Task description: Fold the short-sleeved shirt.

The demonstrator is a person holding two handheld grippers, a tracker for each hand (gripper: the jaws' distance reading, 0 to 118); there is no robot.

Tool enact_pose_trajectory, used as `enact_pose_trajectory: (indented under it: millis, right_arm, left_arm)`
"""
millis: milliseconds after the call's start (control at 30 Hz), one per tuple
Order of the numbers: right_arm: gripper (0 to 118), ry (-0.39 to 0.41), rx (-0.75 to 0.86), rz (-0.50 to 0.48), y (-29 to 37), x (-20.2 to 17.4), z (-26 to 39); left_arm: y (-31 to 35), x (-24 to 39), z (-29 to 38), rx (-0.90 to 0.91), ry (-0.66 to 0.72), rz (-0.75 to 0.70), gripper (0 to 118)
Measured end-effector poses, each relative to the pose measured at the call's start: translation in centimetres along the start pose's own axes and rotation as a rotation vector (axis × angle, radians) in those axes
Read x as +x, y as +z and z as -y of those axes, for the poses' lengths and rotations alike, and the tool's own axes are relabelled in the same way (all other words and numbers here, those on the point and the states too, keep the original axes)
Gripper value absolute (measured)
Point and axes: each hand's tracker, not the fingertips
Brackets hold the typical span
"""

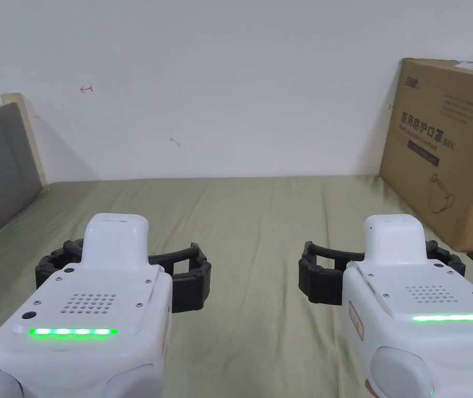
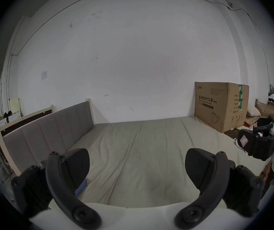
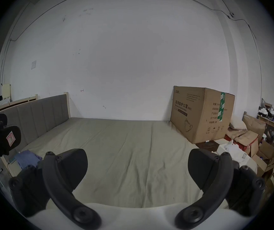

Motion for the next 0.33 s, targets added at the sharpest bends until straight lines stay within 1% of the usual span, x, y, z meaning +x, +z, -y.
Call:
enact_pose_trajectory:
  millis: [167, 333]
  right_arm:
    - [118, -0.007, 0.002, -0.005, 0.2, 0.1, 0.2]
    - [118, 0.0, 0.005, -0.002, 0.5, 0.2, 0.4]
  left_arm:
    - [0.3, 0.2, 0.1, 0.005, 0.001, 0.003, 116]
    - [0.3, -0.8, -0.2, 0.006, 0.055, 0.017, 116]
